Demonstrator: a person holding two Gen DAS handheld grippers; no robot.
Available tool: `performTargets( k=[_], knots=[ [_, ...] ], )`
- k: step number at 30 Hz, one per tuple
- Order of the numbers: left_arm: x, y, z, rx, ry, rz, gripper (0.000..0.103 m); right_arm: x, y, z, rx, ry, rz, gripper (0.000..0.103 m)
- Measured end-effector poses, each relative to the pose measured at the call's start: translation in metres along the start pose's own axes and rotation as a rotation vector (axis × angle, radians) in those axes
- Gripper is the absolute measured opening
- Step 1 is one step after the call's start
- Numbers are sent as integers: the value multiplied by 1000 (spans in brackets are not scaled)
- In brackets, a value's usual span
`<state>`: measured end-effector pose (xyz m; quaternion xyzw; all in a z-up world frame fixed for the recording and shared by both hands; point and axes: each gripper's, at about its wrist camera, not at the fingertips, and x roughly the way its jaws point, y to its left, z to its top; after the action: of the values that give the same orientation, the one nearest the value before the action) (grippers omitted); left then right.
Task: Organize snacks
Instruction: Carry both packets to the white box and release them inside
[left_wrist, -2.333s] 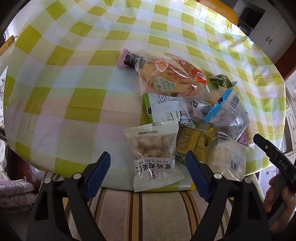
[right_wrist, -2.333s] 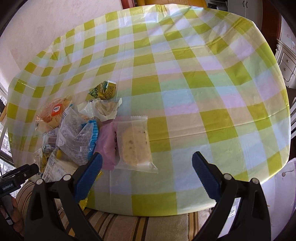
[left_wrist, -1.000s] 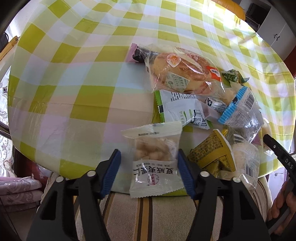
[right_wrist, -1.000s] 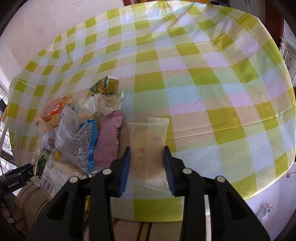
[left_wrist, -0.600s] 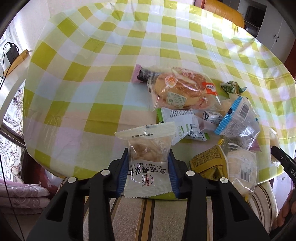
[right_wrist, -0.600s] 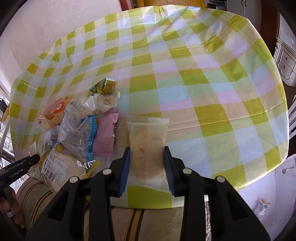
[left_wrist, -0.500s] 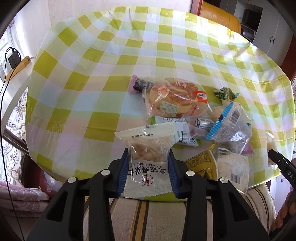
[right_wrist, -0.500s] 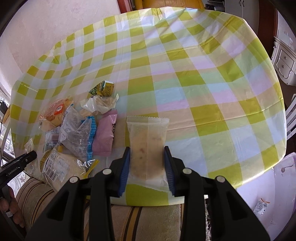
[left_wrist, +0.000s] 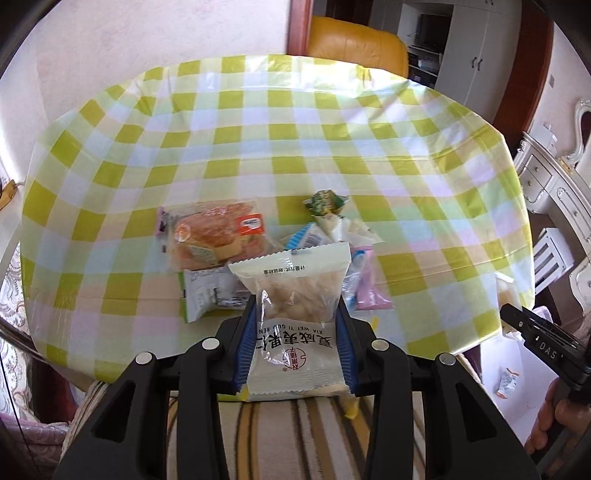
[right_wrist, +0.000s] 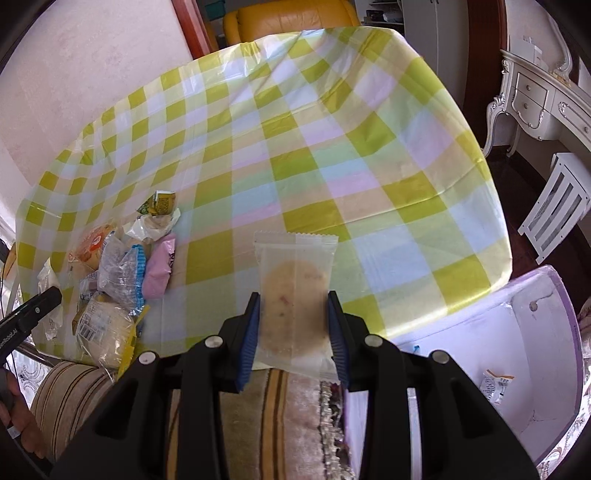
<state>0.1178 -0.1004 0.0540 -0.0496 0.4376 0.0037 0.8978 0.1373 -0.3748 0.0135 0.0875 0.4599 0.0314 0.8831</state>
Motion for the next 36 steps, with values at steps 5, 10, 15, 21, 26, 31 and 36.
performTargets(
  k=[5,10,15,21,26,31,36],
  knots=[
    [-3,-48,-2,80,7,-103,38,-7,-43,-10,67,-1,-57,35],
    [0,-100,-9,161,40,-224,38,-12,-76,-22,116,2,-104,35],
    [12,-149,-24,225,140,-363,38,-13,-106,-35,163,13,-140,35],
    [25,-203,-51,321,257,-470,38,-11,-135,-48,216,32,-176,35],
    [36,-232,-68,377,328,-522,39,-13,-153,-55,256,36,-191,35],
    [39,-250,-78,436,368,-560,41,-12,-164,-60,285,46,-200,36],
    [41,-253,-82,448,389,-575,51,-12,-168,-62,298,51,-217,44]
  ],
)
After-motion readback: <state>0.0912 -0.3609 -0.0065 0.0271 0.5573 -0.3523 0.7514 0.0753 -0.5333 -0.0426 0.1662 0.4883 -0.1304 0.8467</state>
